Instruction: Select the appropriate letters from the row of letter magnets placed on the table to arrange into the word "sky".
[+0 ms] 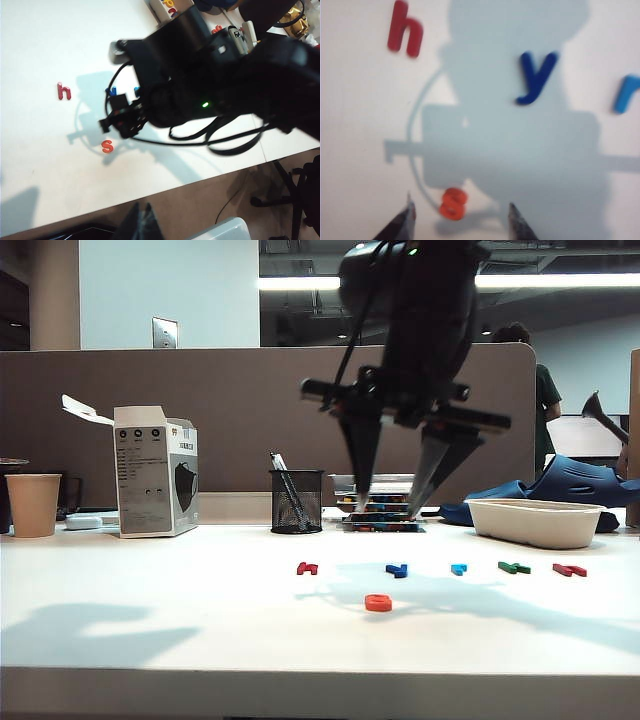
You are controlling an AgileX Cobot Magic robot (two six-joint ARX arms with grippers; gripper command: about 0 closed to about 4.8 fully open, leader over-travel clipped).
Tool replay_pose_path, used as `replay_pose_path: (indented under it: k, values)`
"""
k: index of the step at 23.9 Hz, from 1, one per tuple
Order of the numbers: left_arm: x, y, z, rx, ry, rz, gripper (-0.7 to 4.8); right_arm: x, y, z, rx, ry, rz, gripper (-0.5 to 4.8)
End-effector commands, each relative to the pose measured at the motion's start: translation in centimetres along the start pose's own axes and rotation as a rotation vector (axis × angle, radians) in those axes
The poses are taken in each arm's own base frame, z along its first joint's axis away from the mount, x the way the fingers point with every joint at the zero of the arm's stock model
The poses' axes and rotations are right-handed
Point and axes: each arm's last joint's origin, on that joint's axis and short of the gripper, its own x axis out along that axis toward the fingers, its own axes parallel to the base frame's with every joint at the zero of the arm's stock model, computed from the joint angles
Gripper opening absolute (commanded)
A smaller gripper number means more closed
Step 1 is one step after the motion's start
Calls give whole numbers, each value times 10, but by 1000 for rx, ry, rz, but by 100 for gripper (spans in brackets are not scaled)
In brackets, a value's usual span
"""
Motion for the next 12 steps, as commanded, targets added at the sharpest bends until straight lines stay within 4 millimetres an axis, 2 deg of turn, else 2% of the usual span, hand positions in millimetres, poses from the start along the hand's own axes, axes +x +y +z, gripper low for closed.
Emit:
replay_pose_path:
  k: [1,2,6,8,12]
  values:
    - [-1,0,1,0,-10,-4,-5,-4,-24,11,4,-44,-55,234]
    - [-1,0,1,0,-10,-4,-5,-4,-36,15,12,-55,-84,234]
    - [-1,0,1,0,-10,-4,-5,-6,-60,25,28,-96,-127,233]
    - [-1,0,1,1,-9,-3,-5,1,-77,32,50,-96,-142,232]
    - [-1,0,1,1,-9,-3,-5,21,-93,35,88,-41,-167,230]
